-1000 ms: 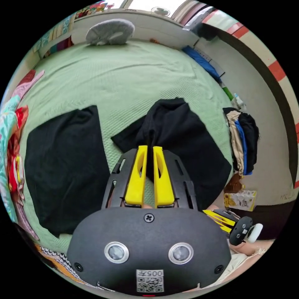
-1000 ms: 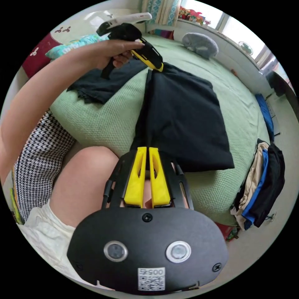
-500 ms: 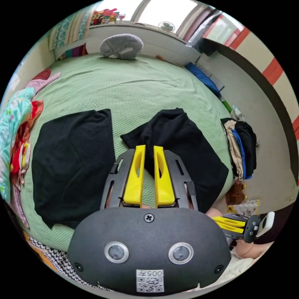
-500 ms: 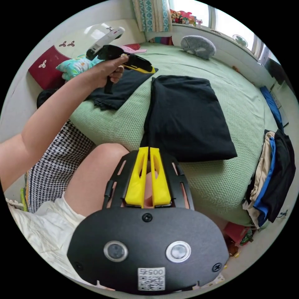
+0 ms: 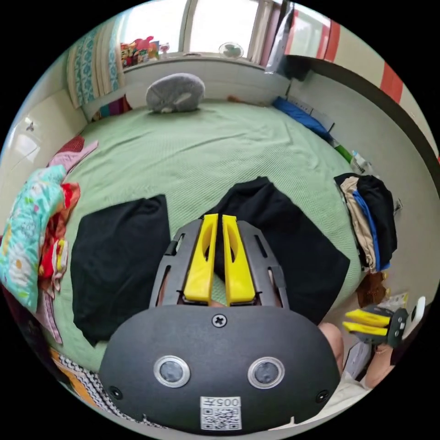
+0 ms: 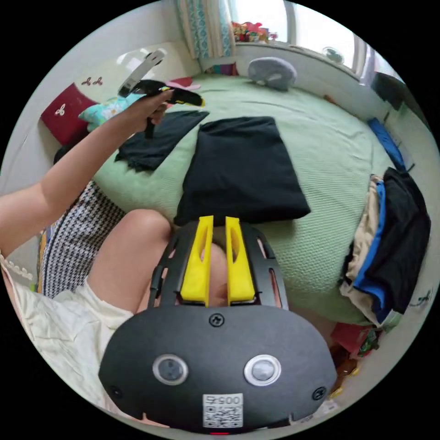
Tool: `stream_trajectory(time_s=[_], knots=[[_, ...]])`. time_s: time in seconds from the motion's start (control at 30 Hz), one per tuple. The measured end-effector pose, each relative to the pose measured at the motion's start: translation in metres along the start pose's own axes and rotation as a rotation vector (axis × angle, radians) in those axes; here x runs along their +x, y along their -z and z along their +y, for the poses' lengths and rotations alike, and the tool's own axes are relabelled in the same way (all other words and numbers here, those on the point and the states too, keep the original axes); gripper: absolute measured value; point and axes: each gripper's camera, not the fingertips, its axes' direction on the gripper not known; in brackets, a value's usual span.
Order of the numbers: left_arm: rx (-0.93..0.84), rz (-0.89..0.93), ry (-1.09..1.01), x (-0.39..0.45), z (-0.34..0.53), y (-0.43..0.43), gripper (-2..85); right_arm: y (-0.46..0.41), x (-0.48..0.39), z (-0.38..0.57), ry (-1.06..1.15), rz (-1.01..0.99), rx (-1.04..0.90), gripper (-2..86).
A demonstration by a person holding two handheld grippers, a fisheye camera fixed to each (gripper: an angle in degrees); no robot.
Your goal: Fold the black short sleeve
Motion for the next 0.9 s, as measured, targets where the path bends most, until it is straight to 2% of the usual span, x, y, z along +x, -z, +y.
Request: stream_trajectory(time_s=[0.1, 0.17, 0.37, 0.57, 0.63, 0.77, 0.9], knots=[[-0.079, 0.05, -0.085, 0.026, -0.043, -0.035, 8.9, 0.009, 0.044, -0.01, -0.125, 0.038, 0.039, 6.1], [-0.151, 0.018, -0.127, 0.049, -0.073, -0.072, 10.7, 0.013, 0.067, -0.016, -0.173, 0.065, 0.06, 8.1], [-0.14, 0.033, -0.16, 0.094, -0.125, -0.137, 11.4, 0.003, 0.1, -0.027, -0.227, 0.073, 0.005, 10.8], [-0.299, 0.018, -0.18, 0.113, -0.144, -0.193, 10.0, -0.005, 0.124, -0.033, -0.283, 0.007, -0.012, 10.6], [-0.294, 0.032, -0.154, 0.113, -0.145, -0.197, 9.1, -0.007, 0.129, -0.032, -0.306, -0.012, -0.008, 9.6], [-0.363, 0.081, -0.114, 0.104, -0.161, -0.197, 5.5, 0.007, 0.14, -0.022, -0.344, -0.045, 0.021, 1.3], [-0.403, 0.12, -0.126, 0.097, -0.175, -0.189, 3.0, 0.029, 0.138, -0.011, -0.328, -0.054, 0.057, -1.1]])
